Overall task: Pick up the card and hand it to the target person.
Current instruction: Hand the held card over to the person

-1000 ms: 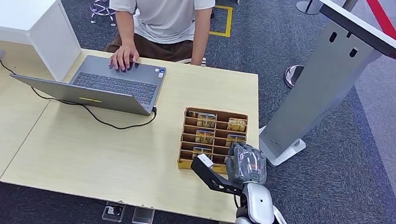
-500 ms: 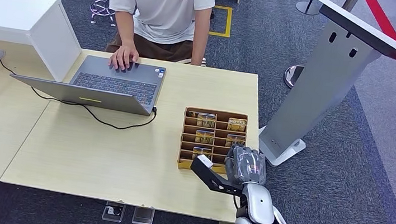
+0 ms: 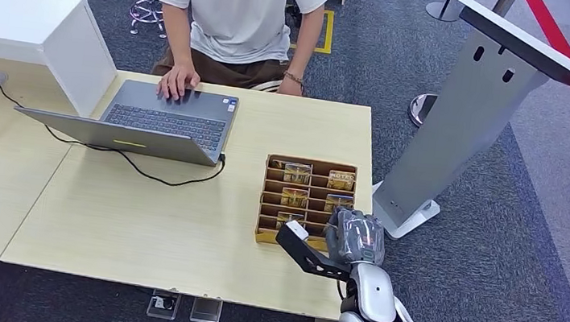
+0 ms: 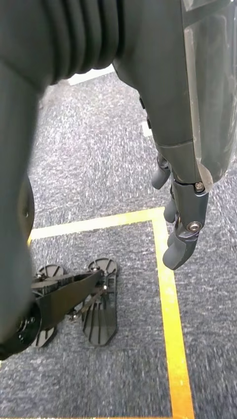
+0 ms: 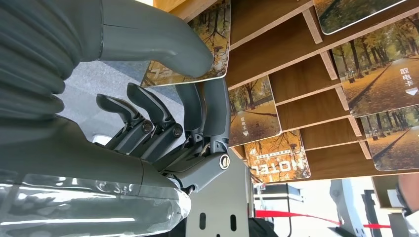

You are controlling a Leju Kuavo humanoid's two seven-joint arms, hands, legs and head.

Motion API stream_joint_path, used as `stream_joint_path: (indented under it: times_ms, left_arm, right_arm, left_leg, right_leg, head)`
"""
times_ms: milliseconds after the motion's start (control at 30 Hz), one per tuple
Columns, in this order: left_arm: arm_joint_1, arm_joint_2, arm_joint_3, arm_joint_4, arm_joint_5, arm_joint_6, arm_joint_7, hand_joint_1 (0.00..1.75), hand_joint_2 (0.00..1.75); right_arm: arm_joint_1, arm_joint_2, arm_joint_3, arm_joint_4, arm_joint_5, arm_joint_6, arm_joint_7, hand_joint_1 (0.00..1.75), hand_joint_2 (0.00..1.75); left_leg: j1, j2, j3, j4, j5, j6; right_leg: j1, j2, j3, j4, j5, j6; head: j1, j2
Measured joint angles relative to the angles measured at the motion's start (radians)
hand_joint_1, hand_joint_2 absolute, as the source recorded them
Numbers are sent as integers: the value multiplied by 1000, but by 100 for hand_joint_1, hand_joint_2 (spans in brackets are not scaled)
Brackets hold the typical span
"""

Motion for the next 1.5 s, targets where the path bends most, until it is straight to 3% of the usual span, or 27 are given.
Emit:
stream_joint_path:
  times_ms: [267,433,800,1067,1500]
  left_arm:
    - [0,4,-16,0,0,14,-5,0,175]
    - [1,8,-23,0,7,26,-5,0,175]
    - [4,17,-41,0,33,28,-11,0,175]
    - [4,17,-47,0,51,35,-12,0,175]
    - [3,17,-48,0,70,3,-24,0,175]
  right_arm:
    - [3,-6,-14,-30,-2,-10,-1,171,175]
    - [11,-33,-50,-133,-23,2,4,171,175]
    - [-21,-90,-149,-500,-362,70,-118,171,175]
    - [-64,-96,-181,-637,-614,85,-246,171,175]
    - [-80,-96,-183,-673,-662,81,-276,171,175]
  left_leg:
    - [0,0,0,0,0,0]
    - [0,0,-1,0,0,0]
    - [0,0,-1,0,0,0]
    - [0,0,-1,0,0,0]
    - [0,0,-1,0,0,0]
  right_leg:
    - [0,0,0,0,0,0]
    - [0,0,-1,0,0,0]
    - [0,0,-1,0,0,0]
    - [0,0,0,0,0,0]
    - [0,0,-1,0,0,0]
  head:
    - [0,0]
    - [0,0]
    - [0,0]
    - [0,0]
    - [0,0]
